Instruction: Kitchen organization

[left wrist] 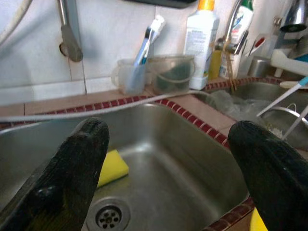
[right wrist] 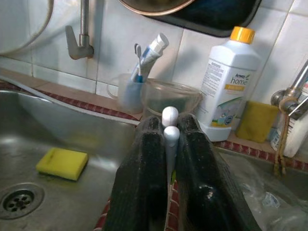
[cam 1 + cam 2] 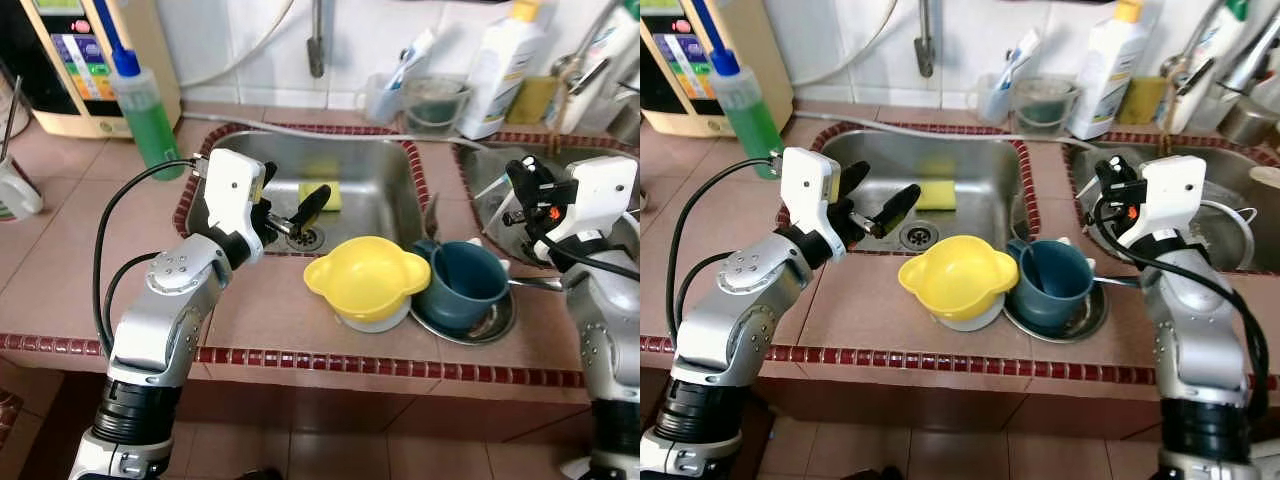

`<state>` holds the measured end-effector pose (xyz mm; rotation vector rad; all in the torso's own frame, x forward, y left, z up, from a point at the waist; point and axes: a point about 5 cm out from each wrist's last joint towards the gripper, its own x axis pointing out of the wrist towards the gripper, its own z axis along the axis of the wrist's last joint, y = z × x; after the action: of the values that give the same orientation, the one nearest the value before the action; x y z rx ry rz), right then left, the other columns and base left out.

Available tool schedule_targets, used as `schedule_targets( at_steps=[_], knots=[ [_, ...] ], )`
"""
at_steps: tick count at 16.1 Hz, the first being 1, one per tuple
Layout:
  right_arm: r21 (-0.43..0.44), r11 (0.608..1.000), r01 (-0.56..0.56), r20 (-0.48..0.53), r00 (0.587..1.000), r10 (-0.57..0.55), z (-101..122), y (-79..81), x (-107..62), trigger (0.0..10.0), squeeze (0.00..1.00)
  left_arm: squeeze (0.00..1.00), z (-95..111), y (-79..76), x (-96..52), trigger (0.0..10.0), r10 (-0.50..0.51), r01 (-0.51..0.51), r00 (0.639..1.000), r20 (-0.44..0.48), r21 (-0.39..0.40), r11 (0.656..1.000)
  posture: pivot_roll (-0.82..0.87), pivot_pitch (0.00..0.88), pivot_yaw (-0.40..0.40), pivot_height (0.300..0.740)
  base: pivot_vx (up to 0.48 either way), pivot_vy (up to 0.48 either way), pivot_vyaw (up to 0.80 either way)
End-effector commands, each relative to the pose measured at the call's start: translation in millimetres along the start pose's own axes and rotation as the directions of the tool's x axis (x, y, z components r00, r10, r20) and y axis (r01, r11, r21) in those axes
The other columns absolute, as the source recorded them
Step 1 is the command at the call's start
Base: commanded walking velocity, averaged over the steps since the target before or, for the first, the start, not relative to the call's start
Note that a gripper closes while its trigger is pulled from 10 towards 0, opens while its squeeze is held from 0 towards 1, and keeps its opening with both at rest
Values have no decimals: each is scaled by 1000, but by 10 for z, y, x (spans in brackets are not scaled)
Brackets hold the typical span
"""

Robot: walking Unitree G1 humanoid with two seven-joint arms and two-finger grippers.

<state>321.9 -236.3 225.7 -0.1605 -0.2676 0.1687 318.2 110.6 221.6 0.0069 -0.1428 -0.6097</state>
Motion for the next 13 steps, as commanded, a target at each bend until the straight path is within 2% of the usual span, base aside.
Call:
schedule_targets(
  at_steps=[1,8,13],
  knots=[
    [-1,1000,-8,32,999,8,73,-86,30,10000,0,0,56,-73,17,10000,-41,41,999,7,1,999,-113,216,2,740,0,0,0],
    [59,988,-139,105,986,133,166,-104,227,10000,0,0,126,-140,40,10000,-83,83,997,2,3,997,-102,270,15,740,0,0,0],
    [138,954,-268,181,953,242,297,16,421,10000,0,0,157,-124,50,10000,-87,87,996,1,-1,996,-94,291,29,740,0,0,0]
  ],
)
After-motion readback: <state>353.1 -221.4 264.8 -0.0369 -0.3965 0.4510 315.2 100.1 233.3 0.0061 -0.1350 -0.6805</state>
